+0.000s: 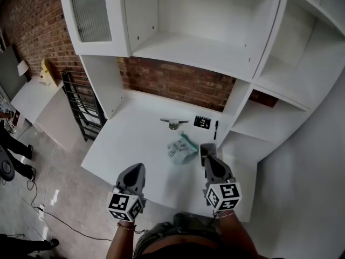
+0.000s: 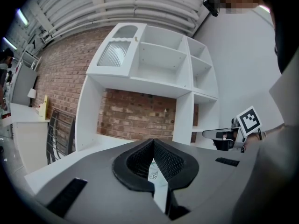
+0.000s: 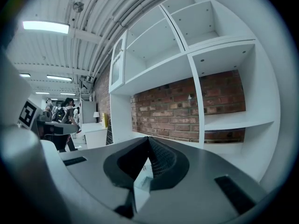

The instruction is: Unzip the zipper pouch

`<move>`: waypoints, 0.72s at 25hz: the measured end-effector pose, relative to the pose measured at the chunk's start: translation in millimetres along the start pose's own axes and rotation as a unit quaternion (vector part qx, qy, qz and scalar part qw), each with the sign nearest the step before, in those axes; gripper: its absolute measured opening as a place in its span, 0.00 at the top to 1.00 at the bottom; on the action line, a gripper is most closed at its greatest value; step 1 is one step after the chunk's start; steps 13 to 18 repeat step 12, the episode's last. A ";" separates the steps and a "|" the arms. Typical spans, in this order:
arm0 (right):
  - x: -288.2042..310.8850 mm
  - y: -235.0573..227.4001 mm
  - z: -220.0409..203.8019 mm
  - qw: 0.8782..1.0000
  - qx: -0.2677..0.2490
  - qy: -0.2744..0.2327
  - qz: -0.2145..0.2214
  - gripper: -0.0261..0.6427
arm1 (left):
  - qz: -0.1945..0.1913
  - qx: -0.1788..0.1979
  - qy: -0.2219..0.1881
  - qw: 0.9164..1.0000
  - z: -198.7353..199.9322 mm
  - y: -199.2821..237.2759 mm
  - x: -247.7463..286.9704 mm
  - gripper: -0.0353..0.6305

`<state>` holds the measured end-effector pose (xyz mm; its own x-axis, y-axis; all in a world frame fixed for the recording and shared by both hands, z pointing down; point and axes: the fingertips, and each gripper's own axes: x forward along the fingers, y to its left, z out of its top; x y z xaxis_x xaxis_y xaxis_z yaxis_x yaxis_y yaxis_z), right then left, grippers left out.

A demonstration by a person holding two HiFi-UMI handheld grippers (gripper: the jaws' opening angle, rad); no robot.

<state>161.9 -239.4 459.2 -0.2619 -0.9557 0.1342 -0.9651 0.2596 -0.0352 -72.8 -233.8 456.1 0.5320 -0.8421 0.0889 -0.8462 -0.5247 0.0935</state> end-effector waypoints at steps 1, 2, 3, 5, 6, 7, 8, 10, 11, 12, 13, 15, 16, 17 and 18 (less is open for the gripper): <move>-0.6 0.5 -0.6 1.000 -0.001 0.002 0.001 0.96 | 0.000 0.001 0.001 1.000 0.4 -0.3 -0.3 0.94; -0.8 1.1 -1.5 1.000 -0.003 0.004 0.002 0.96 | 0.000 0.001 0.001 1.000 0.6 -0.2 -0.4 0.94; -0.8 1.4 -2.8 1.000 -0.006 0.006 0.003 0.96 | 0.000 0.001 0.001 1.000 0.5 -0.1 -0.3 0.94; -0.9 1.3 -5.5 1.000 -0.007 0.009 0.003 0.96 | 0.000 0.001 0.001 1.000 -0.8 -0.5 -0.2 0.94; -1.1 1.3 -6.4 1.000 -0.007 0.010 0.003 0.96 | -0.001 0.002 0.002 1.000 -1.9 -1.0 -0.4 0.94; -1.3 1.3 -7.0 1.000 -0.008 0.010 0.004 0.96 | -0.002 0.002 0.003 1.000 -3.2 -1.7 -0.6 0.94; -1.5 1.3 -7.3 1.000 -0.008 0.011 0.004 0.96 | -0.003 0.003 0.004 1.000 -4.2 -2.4 -0.9 0.94; -2.1 1.0 -8.2 1.000 -0.009 0.013 0.005 0.96 | -0.004 0.004 0.005 1.000 -5.6 -3.8 -1.7 0.94; -2.4 0.7 -8.9 1.000 -0.010 0.014 0.006 0.96 | -0.004 0.004 0.006 1.000 -6.1 -4.4 -2.1 0.94; -2.8 0.3 -9.6 1.000 -0.011 0.015 0.006 0.96 | -0.003 0.004 0.006 1.000 -6.6 -5.0 -2.5 0.94; -2.8 0.3 -9.6 1.000 -0.011 0.015 0.006 0.96 | -0.003 0.004 0.006 1.000 -6.6 -5.0 -2.5 0.94; -2.8 0.3 -9.6 1.000 -0.011 0.015 0.006 0.96 | -0.003 0.004 0.006 1.000 -6.6 -5.0 -2.5 0.94; -2.8 0.3 -9.6 1.000 -0.011 0.015 0.006 0.96 | -0.003 0.004 0.006 1.000 -6.6 -5.0 -2.5 0.94; -2.8 0.3 -9.6 1.000 -0.011 0.015 0.006 0.96 | -0.003 0.004 0.006 1.000 -6.6 -5.0 -2.5 0.94; -2.8 0.3 -9.6 1.000 -0.011 0.015 0.006 0.96 | -0.003 0.004 0.006 1.000 -6.6 -5.0 -2.5 0.94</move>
